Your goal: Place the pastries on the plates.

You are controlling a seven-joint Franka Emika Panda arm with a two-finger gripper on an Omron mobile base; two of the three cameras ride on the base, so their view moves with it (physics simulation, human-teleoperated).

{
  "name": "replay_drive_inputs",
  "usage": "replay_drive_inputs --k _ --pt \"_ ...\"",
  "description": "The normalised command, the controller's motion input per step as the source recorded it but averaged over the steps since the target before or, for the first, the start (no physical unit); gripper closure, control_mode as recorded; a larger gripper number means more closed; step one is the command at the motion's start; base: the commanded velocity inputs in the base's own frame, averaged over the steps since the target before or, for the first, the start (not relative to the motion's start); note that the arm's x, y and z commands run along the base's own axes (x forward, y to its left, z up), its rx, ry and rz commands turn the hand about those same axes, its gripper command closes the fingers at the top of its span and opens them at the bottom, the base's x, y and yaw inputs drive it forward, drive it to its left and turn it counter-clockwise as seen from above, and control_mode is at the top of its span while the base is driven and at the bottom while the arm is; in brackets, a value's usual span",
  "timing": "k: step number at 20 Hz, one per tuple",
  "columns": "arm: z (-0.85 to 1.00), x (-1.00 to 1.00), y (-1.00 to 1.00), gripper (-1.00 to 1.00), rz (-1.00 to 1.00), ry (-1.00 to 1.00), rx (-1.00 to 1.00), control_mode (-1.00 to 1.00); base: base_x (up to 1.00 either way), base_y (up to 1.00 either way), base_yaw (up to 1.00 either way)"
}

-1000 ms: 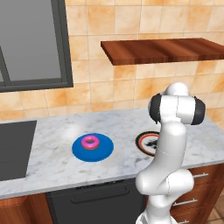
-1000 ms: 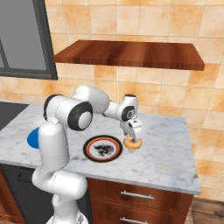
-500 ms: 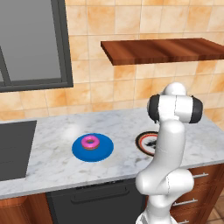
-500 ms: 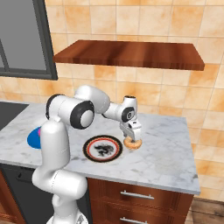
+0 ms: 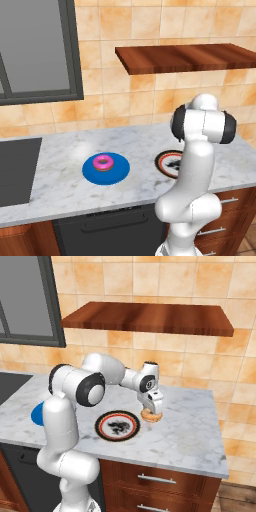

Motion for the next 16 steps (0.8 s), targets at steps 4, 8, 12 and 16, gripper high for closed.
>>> replay_drive_inputs --k 4,8,12,16 --pt "0.55 -0.54 0.08 1.0 0.03 -0.13 0.06 -1.0 0.0 0.0 0.0" --pt "0.44 -0.6 0.56 1.0 0.05 -0.05 0.01 -1.0 0.0 0.0 0.0" --pt "0.28 -0.51 0.93 1.0 0.04 0.0 0.0 -1.0 0.0 0.0 0.0" --pt "0.03 -0.57 0.77 1.0 0.02 0.0 0.0 -1.0 0.0 0.0 0.0"
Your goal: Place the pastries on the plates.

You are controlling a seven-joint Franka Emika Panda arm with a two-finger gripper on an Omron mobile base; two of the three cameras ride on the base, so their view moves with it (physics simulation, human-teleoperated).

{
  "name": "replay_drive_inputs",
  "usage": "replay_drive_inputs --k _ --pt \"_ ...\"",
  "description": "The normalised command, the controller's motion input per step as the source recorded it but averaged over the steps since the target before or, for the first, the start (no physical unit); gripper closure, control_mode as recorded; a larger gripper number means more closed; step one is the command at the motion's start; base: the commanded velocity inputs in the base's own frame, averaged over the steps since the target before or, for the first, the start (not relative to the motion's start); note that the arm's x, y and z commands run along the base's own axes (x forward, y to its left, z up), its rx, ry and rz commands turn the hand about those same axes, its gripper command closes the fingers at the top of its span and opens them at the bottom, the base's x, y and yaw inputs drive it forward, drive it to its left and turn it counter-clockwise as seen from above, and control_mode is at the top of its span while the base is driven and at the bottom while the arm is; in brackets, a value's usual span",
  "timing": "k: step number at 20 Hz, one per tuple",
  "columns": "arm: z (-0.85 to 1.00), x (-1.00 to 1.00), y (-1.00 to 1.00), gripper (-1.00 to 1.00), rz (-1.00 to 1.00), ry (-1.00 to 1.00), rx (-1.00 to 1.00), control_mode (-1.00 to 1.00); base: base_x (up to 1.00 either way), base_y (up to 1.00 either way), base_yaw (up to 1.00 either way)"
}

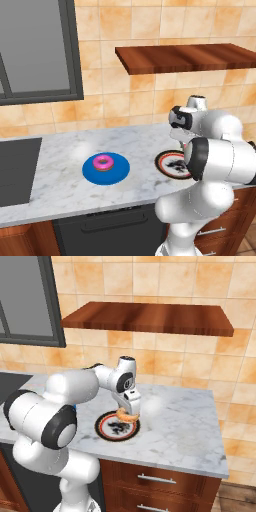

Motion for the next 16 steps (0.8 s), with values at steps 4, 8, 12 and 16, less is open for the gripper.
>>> replay_drive_inputs --k 4,8,12,16 --pt "-0.27 0.01 0.31 1.0 0.0 -0.03 -0.01 -1.0 0.0 0.0 0.0" --pt "-0.32 0.37 0.13 1.0 0.0 -0.02 0.0 -1.0 0.0 0.0 0.0" --pt "-0.32 0.24 0.1 1.0 0.0 -0.05 0.0 -1.0 0.0 0.0 0.0" --pt "-0.28 0.0 0.01 1.0 0.0 -0.02 0.0 -1.0 0.0 0.0 0.0"
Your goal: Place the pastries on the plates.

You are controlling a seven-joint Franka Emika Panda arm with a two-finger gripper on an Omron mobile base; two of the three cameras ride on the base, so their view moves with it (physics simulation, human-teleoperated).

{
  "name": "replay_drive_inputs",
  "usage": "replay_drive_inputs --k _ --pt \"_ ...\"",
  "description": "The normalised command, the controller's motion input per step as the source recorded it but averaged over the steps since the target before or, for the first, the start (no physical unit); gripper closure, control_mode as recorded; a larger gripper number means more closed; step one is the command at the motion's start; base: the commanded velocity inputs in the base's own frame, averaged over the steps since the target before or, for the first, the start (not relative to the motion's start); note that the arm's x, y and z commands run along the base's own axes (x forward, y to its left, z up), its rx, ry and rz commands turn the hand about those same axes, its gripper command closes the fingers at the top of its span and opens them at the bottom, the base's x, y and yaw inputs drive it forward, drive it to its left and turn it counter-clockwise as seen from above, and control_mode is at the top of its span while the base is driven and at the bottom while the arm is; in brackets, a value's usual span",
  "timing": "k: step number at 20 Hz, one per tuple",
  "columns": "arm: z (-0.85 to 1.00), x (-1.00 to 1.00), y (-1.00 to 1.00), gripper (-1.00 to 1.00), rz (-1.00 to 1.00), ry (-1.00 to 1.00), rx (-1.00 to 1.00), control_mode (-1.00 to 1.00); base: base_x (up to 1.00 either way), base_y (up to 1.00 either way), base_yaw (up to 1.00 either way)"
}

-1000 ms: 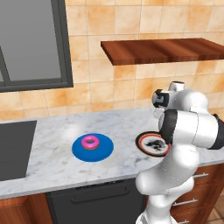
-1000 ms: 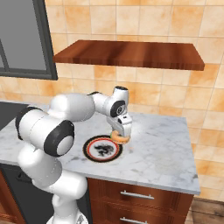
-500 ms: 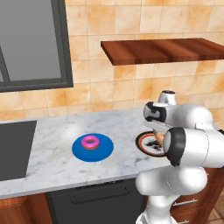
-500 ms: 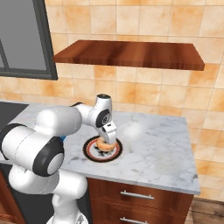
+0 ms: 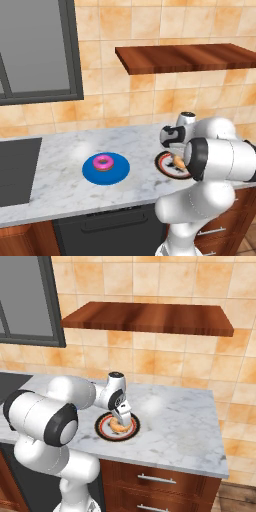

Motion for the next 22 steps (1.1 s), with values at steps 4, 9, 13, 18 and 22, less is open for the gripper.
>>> replay_drive_inputs --k 4,9,13,18,22 --pt "-0.12 0.0 0.01 -1.0 0.0 -0.02 0.0 -1.0 0.0 0.0 0.0" --pt "0.03 0.0 0.0 -1.0 0.0 -0.04 0.0 -1.0 0.0 0.0 0.0" --pt "0.66 -0.06 0.0 -1.0 0.0 -0.02 0.04 -1.0 0.0 0.0 0.0" --pt "0.83 -0.28 0.0 -1.0 0.01 0.0 0.0 -1.0 0.0 0.0 0.0" --pt "0.28 -0.22 0.03 -1.0 0.07 0.0 -0.02 -1.0 0.0 0.0 0.0"
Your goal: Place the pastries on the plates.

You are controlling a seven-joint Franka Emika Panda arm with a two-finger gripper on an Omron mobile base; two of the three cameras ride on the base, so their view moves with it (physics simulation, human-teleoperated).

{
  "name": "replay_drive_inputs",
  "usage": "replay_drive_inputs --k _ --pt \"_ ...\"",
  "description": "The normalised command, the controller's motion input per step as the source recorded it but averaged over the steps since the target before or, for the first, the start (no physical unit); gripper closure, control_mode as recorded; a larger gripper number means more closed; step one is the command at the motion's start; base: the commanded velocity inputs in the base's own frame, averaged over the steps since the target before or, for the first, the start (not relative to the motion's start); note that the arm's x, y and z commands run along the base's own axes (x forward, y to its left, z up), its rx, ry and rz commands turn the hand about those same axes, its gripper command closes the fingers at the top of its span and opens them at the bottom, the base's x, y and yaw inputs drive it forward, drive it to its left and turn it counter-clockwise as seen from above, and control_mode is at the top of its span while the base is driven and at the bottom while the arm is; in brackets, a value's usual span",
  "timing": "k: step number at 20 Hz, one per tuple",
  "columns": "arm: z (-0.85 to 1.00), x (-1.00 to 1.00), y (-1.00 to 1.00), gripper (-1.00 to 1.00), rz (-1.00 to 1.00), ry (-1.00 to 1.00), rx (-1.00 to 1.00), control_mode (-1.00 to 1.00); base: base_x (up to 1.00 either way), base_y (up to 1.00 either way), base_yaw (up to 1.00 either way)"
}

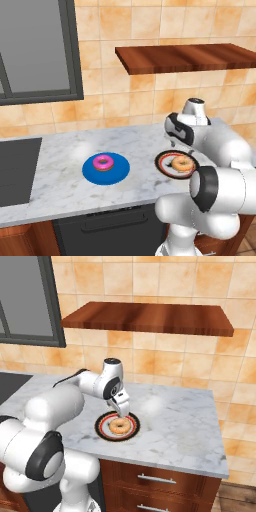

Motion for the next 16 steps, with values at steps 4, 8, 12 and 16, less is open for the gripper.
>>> replay_drive_inputs --k 4,8,12,16 --pt "0.22 -0.61 0.33 -1.0 0.19 0.02 -0.01 -1.0 0.0 0.0 0.0" --pt "0.09 -0.72 0.38 -1.0 0.23 0.01 -0.03 -1.0 0.0 0.0 0.0" --pt "-0.17 -0.99 0.62 -1.0 0.28 -0.06 -0.3 -1.0 0.0 0.0 0.0" --pt "-0.03 -0.71 0.61 -1.0 0.25 -0.04 -0.28 -1.0 0.0 0.0 0.0"
